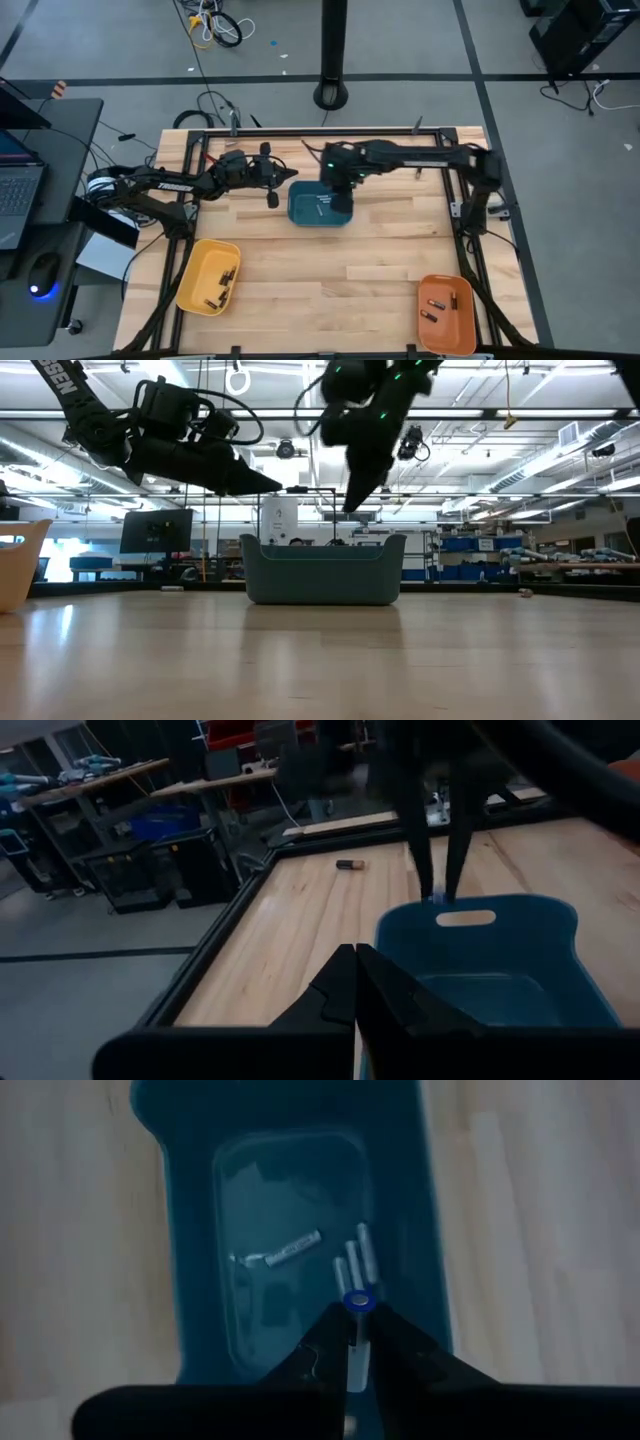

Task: Sort batteries
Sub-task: Put the silver battery into the blue bin

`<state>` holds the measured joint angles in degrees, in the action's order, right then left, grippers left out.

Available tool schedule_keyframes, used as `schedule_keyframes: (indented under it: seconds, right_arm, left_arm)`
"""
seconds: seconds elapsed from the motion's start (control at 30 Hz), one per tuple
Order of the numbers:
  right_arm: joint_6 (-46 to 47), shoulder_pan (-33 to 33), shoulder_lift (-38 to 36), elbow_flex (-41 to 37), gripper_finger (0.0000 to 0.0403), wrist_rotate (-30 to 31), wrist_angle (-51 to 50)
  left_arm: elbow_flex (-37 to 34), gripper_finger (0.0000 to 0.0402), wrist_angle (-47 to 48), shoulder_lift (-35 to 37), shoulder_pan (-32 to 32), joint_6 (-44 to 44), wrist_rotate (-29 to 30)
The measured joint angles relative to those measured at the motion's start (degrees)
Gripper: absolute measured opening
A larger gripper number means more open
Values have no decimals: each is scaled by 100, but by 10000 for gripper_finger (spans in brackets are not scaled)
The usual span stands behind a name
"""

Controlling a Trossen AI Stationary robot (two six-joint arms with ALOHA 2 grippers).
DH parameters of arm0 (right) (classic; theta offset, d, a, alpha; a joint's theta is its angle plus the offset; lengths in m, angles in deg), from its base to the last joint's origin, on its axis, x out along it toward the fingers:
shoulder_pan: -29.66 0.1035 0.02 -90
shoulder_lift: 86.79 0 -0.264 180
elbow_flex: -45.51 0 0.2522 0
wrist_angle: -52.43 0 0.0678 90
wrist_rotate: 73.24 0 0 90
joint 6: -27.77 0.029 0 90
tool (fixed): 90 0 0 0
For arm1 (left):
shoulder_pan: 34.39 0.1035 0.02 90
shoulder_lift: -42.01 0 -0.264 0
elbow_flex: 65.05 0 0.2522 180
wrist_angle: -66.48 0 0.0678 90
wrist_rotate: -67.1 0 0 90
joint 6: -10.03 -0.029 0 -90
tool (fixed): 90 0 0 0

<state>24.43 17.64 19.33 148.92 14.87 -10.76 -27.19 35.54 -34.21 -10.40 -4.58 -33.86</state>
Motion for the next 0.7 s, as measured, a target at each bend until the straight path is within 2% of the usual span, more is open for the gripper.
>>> schedule_keyframes:
  seconds: [0.27, 0.7]
  right_arm:
    - [-498, -234, 1017, 445, 39, -613, 10]
    - [-832, -389, 1476, 414, 42, -851, 219]
  left_arm:
    - [0, 10, 101, 10, 0, 24, 140]
    - [0, 10, 720, 17, 135, 273, 471]
